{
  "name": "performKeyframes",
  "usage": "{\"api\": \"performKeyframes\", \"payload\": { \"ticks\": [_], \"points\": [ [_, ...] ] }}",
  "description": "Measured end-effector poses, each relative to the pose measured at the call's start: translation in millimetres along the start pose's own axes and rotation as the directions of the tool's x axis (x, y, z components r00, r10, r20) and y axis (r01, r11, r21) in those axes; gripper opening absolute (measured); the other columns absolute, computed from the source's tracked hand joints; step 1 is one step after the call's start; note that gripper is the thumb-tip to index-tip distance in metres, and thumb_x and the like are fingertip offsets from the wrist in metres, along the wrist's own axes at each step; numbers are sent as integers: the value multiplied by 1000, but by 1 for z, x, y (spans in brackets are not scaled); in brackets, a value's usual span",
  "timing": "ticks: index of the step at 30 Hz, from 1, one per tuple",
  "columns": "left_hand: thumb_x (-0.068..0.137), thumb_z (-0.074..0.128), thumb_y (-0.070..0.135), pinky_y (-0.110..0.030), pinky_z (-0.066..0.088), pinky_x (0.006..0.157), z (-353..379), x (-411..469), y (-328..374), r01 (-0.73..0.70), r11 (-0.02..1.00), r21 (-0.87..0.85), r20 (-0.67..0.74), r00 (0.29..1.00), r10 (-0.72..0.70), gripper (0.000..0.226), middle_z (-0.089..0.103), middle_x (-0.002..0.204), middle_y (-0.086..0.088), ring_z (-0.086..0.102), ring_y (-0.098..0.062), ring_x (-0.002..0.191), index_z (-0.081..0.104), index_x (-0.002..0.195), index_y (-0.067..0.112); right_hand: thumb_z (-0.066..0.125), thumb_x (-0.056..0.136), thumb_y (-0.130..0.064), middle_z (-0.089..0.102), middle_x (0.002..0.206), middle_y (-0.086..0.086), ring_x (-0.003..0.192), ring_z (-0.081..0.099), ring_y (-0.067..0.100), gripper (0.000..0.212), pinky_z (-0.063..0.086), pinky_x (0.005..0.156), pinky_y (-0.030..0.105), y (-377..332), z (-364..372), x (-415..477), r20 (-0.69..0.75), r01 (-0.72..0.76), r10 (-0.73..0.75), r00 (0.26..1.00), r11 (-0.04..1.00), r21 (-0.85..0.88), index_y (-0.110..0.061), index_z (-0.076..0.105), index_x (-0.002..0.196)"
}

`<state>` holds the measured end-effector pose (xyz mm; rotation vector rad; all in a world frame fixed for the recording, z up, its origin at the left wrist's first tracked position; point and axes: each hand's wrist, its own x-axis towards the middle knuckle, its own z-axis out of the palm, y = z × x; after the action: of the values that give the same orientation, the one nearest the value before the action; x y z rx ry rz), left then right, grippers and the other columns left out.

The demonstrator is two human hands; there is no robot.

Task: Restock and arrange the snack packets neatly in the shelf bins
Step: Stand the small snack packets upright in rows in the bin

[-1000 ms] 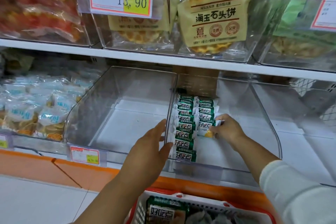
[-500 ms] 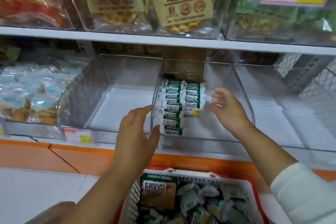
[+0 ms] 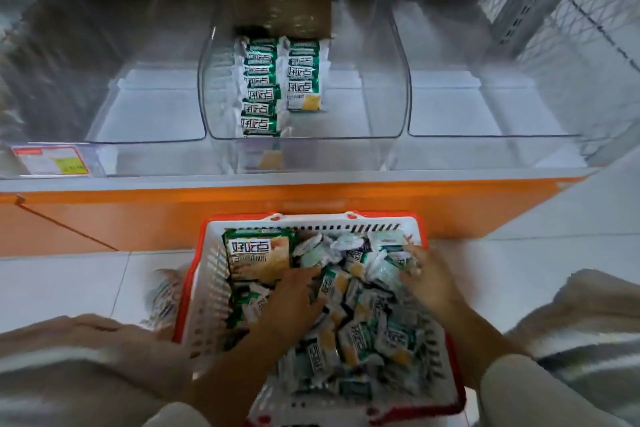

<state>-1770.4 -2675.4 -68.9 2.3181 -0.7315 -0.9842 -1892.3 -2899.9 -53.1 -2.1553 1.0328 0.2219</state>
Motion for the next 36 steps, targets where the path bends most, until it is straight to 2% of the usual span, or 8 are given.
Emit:
{"api": "performKeyframes", "payload": {
  "ticks": [3, 6, 10, 15, 22, 26, 30, 36],
  "points": [
    [94, 60, 34, -45, 52, 88, 22, 14, -19, 103, 995, 12, 44, 994, -103, 43, 57, 121, -21, 57, -36, 100, 48, 134, 23, 70, 85, -24, 43, 147, 7, 134, 42, 26, 67, 38, 109, 39, 1, 13, 11, 37, 28, -29, 999, 1000, 14, -15, 40, 145],
    [93, 64, 39, -42, 45, 103, 23, 25, -25, 124, 991, 44, 8, 992, -124, 67, 42, 147, -7, 49, -29, 126, 31, 151, 29, 74, 81, -33, 45, 145, 8, 131, 43, 26, 75, 37, 107, 37, 2, 29, 15, 67, 22, -17, 998, 997, -79, -13, 39, 145],
    [93, 63, 43, -40, 44, 103, 26, 38, -27, 141, 987, 71, 25, 989, -143, 57, 43, 142, -4, 49, -25, 123, 43, 143, 29, 75, 74, -45, 51, 130, 6, 121, 45, 25, 66, 39, 100, 36, 3, 41, 11, 33, 57, -51, 998, 965, -258, -21, 49, 131],
    [95, 52, 54, -37, 47, 90, 37, 46, -21, 119, 970, 212, -49, 993, -111, 34, 49, 123, -1, 49, -23, 114, 61, 117, 31, 76, 69, -50, 53, 123, 6, 120, 47, 27, 53, 43, 98, 41, -3, 44, 15, 32, -9, 17, 999, 971, -238, -24, 56, 111],
    [90, 40, 73, -45, 41, 104, 54, 51, -23, 181, 910, 372, -43, 983, -178, 70, 47, 140, -4, 44, -29, 128, 44, 145, 29, 52, 66, -86, 50, 132, 10, 110, 58, 24, 84, 50, 90, 41, -14, 59, 30, 135, -165, 165, 977, 986, -13, -29, 50, 127],
    [90, 54, 64, -39, 42, 99, 52, 54, -21, 220, 942, 254, -44, 975, -216, 60, 52, 134, -4, 48, -28, 124, 50, 139, 30, 59, 81, -60, 51, 129, 14, 113, 54, 28, 52, 48, 92, 40, -7, 64, 32, 42, -136, 136, 990, 991, -7, -24, 61, 118],
    [86, 67, 54, -37, 50, 90, 49, 50, -14, 275, 961, 12, -22, 961, -275, 50, 63, 122, -1, 58, -24, 109, 56, 127, 28, 55, 77, -59, 60, 98, 8, 88, 58, 23, 35, 48, 71, 35, -4, 59, 26, -5, -144, 146, 989, 982, 122, -24, 61, 80],
    [92, 68, 30, -27, 49, 69, 25, 32, 13, 232, 880, -413, -30, 963, -268, 34, 55, 108, 7, 49, -2, 73, 50, 119, 19, 62, 92, -26, 51, 70, 1, 61, 48, 13, 23, 34, 55, 26, -20, 26, 10, -17, -94, 106, 994, 938, 333, -7, 54, 82]
  ]
}}
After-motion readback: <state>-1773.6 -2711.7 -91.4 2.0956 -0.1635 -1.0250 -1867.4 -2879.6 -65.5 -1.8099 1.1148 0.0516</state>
